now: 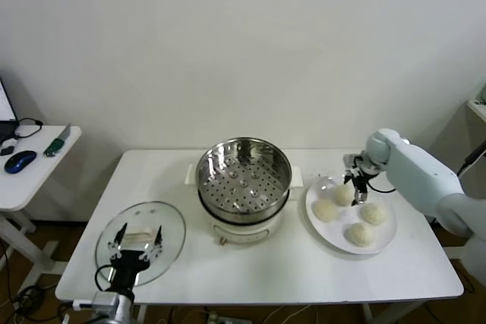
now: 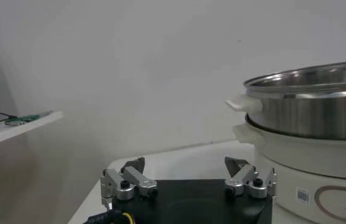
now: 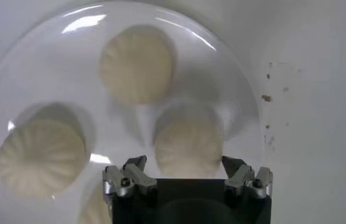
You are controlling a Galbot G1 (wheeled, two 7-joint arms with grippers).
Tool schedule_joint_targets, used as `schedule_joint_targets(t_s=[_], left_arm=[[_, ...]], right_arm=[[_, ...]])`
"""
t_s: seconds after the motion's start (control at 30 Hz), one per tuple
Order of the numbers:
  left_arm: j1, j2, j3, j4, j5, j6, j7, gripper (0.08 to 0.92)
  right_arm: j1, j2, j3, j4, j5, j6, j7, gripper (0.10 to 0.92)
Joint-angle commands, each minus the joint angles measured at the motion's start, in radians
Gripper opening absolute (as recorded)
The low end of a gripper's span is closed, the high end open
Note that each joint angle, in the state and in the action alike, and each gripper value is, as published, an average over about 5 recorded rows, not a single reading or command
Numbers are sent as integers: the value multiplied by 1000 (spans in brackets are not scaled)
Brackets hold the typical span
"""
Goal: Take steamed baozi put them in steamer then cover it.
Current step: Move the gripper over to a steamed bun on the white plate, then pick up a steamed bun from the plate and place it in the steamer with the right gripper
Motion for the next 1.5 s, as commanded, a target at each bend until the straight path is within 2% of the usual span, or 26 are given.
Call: schedule_joint_targets(t_s=[0.03, 0.37, 0.63, 0.73, 0.93, 1.17, 1.37, 1.5], left_arm=[[3, 0, 3, -1, 2, -2, 0, 823], [11, 0, 0, -1, 4, -6, 0, 823], [18, -1, -3, -5, 4, -8, 0, 823], [26, -2, -3, -10, 4, -10, 0, 823], [45, -1, -5, -21, 3, -14, 0, 823], [63, -1, -3, -32, 2, -16, 0, 823], [74, 2, -2, -35, -1, -18, -2, 823], [83, 1, 1, -33, -8, -17, -4, 823]], right_arm=[[4, 47, 16, -70, -33, 17, 19, 823], [4, 64, 34, -98, -50, 44, 9, 817], [16, 57, 27, -87, -43, 53, -8, 710], [46, 42, -14, -66, -17, 73, -14, 697], [216, 25, -198, 9, 98, 184, -71, 685], [499, 101, -475, 80, 238, 354, -114, 695], [628, 197, -563, 190, 219, 484, -122, 701], [647, 265, -551, 257, 124, 558, -100, 708]])
